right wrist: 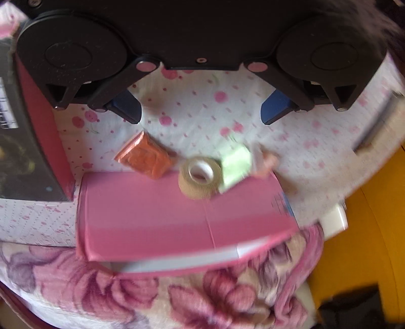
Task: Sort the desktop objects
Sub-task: 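Move both tools over to the dark book with the pink edge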
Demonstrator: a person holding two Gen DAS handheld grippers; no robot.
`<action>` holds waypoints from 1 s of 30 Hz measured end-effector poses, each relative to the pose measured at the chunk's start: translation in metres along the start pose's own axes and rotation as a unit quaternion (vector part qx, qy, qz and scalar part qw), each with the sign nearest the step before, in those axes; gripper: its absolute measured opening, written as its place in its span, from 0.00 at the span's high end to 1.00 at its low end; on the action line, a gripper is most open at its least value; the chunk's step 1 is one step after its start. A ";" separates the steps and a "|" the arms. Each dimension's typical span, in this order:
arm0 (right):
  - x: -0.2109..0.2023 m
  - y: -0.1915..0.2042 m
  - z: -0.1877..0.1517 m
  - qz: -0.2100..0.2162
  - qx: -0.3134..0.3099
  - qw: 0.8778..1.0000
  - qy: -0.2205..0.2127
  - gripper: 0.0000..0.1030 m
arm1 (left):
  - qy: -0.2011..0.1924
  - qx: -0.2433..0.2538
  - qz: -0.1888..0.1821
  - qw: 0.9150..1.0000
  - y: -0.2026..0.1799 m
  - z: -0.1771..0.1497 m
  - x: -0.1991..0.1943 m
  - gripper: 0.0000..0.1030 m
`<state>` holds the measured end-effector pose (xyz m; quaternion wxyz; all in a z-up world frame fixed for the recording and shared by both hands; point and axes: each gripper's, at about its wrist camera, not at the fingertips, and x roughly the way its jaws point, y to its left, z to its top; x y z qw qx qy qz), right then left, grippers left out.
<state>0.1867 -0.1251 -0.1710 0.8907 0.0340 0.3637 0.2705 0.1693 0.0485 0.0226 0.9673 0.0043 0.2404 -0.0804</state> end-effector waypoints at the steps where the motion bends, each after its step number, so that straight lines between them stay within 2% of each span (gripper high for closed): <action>1: -0.009 0.003 0.007 0.001 0.003 1.000 -0.011 0.01 | -0.001 0.007 0.010 1.000 0.003 0.002 -0.011 0.30; 4: -0.035 0.011 0.035 0.003 0.004 0.999 -0.032 0.01 | -0.005 0.034 0.043 0.998 0.012 0.011 -0.047 0.30; 8: -0.073 0.007 0.075 0.007 0.013 0.999 -0.042 0.01 | 0.004 0.078 0.095 0.992 0.019 0.011 -0.088 0.30; 12: -0.116 -0.023 0.105 -0.002 0.034 0.998 -0.045 0.01 | 0.045 0.085 0.108 0.990 0.020 -0.021 -0.094 0.30; 15: -0.146 -0.059 0.109 -0.040 0.042 0.997 -0.049 0.01 | 0.096 0.068 0.100 0.988 0.016 -0.062 -0.071 0.30; 18: -0.171 -0.096 0.107 -0.084 0.053 0.994 -0.047 0.01 | 0.146 0.038 0.086 0.985 0.007 -0.105 -0.041 0.30; 21: -0.184 -0.135 0.097 -0.122 0.074 0.989 -0.027 0.01 | 0.178 0.009 0.046 0.983 -0.009 -0.134 -0.015 0.30; 24: -0.191 -0.169 0.084 -0.152 0.088 0.984 -0.004 0.01 | 0.194 0.005 -0.003 0.981 -0.036 -0.147 0.008 0.28; 26: -0.190 -0.191 0.074 -0.167 0.098 0.981 0.014 0.01 | 0.194 0.007 -0.032 0.980 -0.055 -0.151 0.021 0.15; 30: -0.186 -0.232 0.052 -0.197 0.115 0.972 0.045 0.01 | 0.189 0.000 -0.084 0.978 -0.090 -0.153 0.046 0.15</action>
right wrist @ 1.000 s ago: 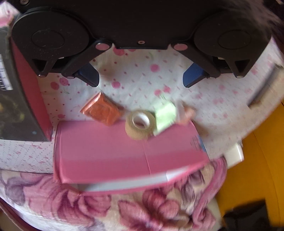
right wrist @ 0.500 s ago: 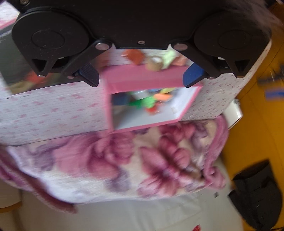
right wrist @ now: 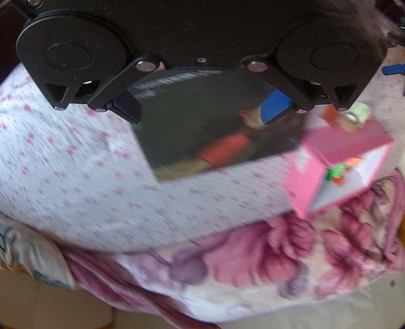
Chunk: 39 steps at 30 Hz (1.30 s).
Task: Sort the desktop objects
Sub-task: 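Move both tools over to the dark book with the pink edge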
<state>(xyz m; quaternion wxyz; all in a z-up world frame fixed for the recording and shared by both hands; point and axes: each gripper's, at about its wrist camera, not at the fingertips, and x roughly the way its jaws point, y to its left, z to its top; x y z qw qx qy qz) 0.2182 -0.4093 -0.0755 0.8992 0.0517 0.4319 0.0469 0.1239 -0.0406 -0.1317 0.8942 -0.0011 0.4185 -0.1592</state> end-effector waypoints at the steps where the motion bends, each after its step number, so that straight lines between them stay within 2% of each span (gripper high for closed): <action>1: 0.005 -0.008 -0.003 -0.007 0.005 1.000 0.006 0.01 | -0.001 -0.001 -0.013 1.000 -0.007 0.002 0.007 0.15; 5: 0.025 -0.038 -0.012 -0.017 0.037 0.999 0.015 0.01 | -0.013 0.004 -0.054 0.998 -0.036 0.005 0.033 0.14; 13: 0.057 -0.065 -0.011 -0.021 0.059 0.998 0.032 0.01 | -0.021 -0.007 -0.085 0.996 -0.062 0.021 0.079 0.14; 16: 0.070 -0.072 -0.008 -0.011 0.066 0.997 0.045 0.01 | -0.020 -0.009 -0.089 0.996 -0.064 0.027 0.092 0.14; 21: 0.086 -0.083 -0.009 0.045 0.084 0.993 0.063 0.01 | -0.020 0.009 -0.095 0.995 -0.072 0.028 0.105 0.14; 26: 0.090 -0.074 -0.007 0.074 0.059 0.992 0.082 0.00 | -0.016 0.048 -0.093 0.994 -0.079 0.030 0.108 0.14; 29: 0.088 -0.065 -0.008 0.072 0.051 0.992 0.088 0.00 | -0.006 0.080 -0.080 0.994 -0.081 0.031 0.109 0.14; 33: 0.081 -0.059 -0.015 0.072 0.066 0.991 0.089 0.00 | 0.003 0.093 -0.082 0.992 -0.074 0.035 0.107 0.14; 39: 0.059 -0.038 -0.027 0.062 0.058 0.994 0.064 0.00 | 0.007 0.132 -0.062 0.989 -0.080 0.032 0.093 0.11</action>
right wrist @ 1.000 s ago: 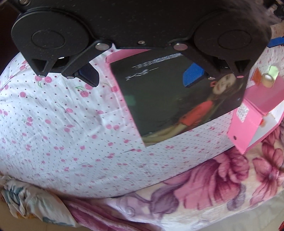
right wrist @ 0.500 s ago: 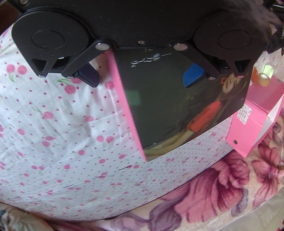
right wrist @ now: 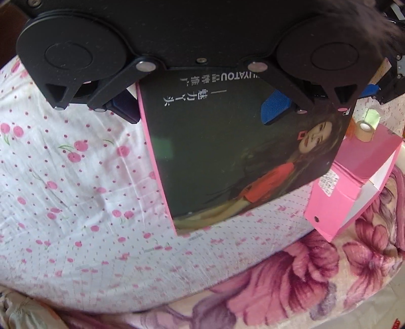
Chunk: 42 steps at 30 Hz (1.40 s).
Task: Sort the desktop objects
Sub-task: 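Move both tools over to the dark book with the pink edge, then grasp the book's pink edge with the right tool while the left tool grips its cover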
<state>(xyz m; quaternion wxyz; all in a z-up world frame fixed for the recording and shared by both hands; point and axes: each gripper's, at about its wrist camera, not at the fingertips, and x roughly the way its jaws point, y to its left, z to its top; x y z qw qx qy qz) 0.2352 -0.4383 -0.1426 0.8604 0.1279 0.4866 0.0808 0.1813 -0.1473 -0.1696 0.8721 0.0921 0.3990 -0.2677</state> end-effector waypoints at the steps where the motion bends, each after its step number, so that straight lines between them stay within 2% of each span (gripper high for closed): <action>1: -0.004 0.002 -0.002 0.002 -0.001 1.000 -0.004 0.00 | 0.000 0.003 0.001 1.000 -0.001 0.000 -0.003 0.11; 9: -0.040 0.008 -0.013 0.020 -0.002 0.999 -0.024 0.00 | -0.003 0.008 0.000 1.000 -0.012 0.002 -0.028 0.08; 14: -0.061 0.014 -0.021 0.036 -0.003 0.999 -0.034 0.00 | -0.005 0.026 0.019 0.999 -0.027 -0.002 -0.047 0.08; 18: -0.059 0.016 -0.034 0.040 -0.004 0.999 -0.017 0.00 | 0.006 0.024 0.013 1.000 -0.027 -0.015 -0.051 0.07; 22: -0.029 0.002 -0.043 0.033 0.029 0.999 0.019 0.01 | 0.011 -0.037 -0.027 0.999 -0.001 -0.036 -0.041 0.05; 25: -0.018 -0.002 -0.046 0.024 0.042 0.999 0.010 0.01 | 0.005 -0.091 -0.026 0.996 0.018 -0.046 -0.044 0.05; 29: -0.014 0.000 -0.047 0.028 0.025 0.999 -0.002 0.01 | -0.034 -0.120 -0.008 0.992 0.036 -0.040 -0.042 0.05; 33: -0.013 0.002 -0.048 0.042 0.005 0.999 -0.003 0.00 | -0.039 -0.099 -0.030 0.994 0.031 -0.033 -0.026 0.05; 36: -0.015 0.007 -0.049 0.043 -0.014 0.999 0.001 0.00 | -0.043 -0.069 -0.012 0.997 0.014 -0.028 -0.027 0.05; 42: -0.034 0.009 -0.047 0.066 -0.008 0.998 -0.013 0.00 | -0.058 -0.056 0.002 0.997 0.009 -0.018 -0.052 0.05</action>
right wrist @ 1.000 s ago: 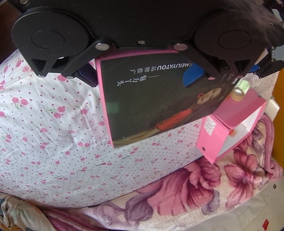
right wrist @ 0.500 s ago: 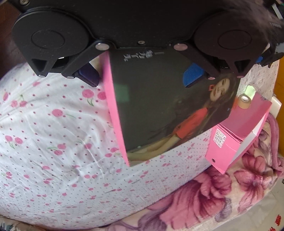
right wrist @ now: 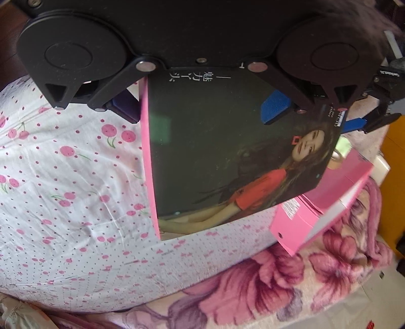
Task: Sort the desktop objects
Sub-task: 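Grasp the book's pink edge with the right tool while the left tool grips its cover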
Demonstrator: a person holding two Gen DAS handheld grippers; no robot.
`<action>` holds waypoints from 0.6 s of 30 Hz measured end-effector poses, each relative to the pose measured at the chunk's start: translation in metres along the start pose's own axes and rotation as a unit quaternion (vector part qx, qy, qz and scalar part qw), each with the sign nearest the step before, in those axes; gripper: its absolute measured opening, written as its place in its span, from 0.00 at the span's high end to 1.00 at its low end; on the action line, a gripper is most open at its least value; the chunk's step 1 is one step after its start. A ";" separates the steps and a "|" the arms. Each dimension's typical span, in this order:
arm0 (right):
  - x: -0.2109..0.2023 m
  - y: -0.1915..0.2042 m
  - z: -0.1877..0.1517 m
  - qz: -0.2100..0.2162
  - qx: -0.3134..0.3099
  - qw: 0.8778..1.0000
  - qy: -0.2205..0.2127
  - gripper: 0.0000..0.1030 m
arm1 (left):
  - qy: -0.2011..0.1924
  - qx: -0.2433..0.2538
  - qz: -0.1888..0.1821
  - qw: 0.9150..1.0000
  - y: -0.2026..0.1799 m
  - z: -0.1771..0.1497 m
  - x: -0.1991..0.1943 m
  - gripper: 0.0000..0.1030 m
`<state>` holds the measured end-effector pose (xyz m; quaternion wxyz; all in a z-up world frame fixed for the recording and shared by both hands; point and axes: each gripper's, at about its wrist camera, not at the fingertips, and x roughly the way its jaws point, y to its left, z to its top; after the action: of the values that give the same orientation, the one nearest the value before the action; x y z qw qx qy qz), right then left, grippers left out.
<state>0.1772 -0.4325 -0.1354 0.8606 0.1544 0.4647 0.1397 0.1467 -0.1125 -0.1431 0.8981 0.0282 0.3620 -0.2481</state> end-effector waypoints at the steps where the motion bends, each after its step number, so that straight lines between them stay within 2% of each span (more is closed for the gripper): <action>1: -0.004 0.002 0.002 0.006 0.001 1.000 -0.005 0.00 | -0.004 0.000 0.004 1.000 0.000 0.004 -0.005 0.05; 9: -0.025 0.052 0.036 0.052 -0.026 0.997 -0.053 0.00 | -0.034 0.001 0.052 0.998 0.016 0.037 -0.053 0.05; 18: 0.007 0.119 0.076 0.090 -0.067 0.992 -0.055 0.00 | -0.045 -0.022 0.087 0.995 0.078 0.058 -0.088 0.05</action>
<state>0.2336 -0.3312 -0.0542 0.8771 0.1447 0.3910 0.2386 0.1654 -0.0203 -0.0517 0.9323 0.0284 0.3225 -0.1615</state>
